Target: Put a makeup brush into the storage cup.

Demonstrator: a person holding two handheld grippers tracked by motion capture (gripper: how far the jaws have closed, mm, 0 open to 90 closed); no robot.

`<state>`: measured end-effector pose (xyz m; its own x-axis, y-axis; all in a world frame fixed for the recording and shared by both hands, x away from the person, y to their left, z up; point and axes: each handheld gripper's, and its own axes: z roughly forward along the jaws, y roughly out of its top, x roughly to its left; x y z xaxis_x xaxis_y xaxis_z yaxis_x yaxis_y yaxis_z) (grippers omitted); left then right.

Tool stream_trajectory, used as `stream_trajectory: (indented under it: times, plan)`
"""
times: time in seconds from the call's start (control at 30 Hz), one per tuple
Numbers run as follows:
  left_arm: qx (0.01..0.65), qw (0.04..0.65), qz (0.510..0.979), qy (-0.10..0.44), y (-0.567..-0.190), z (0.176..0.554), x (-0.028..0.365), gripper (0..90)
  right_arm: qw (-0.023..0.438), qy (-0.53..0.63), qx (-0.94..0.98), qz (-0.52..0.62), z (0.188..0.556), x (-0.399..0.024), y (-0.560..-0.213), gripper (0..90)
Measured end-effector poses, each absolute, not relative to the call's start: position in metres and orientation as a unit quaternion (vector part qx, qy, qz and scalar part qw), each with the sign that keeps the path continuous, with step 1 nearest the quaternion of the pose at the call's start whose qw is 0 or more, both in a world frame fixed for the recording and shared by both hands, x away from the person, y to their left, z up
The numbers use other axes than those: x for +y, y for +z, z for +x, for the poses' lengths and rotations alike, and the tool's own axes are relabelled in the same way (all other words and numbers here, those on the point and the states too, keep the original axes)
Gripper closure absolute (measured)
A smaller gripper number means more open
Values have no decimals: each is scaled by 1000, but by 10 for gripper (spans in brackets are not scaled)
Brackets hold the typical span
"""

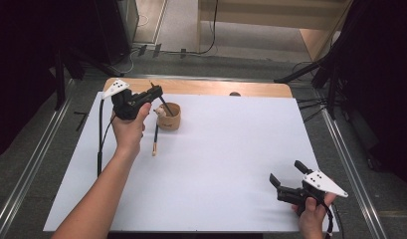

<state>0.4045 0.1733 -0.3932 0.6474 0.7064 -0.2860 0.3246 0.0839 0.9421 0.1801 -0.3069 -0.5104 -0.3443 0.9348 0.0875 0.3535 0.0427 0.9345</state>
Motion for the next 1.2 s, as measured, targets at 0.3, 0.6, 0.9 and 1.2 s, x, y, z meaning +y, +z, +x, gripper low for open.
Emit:
stream_trajectory:
  times: [0.3,0.6,0.9,1.2]
  plan:
    - [394,603,674,163,-404,410,166,842,296,489,659,488,180,-306,-511,0]
    - [390,589,689,160,-414,412,155,841,297,487,661,487,180,-306,-511,0]
    - [390,590,688,160,-419,412,151,842,297,487,662,486,180,-306,-511,0]
    - [397,604,668,174,-406,413,160,842,297,487,662,486,181,-306,-511,0]
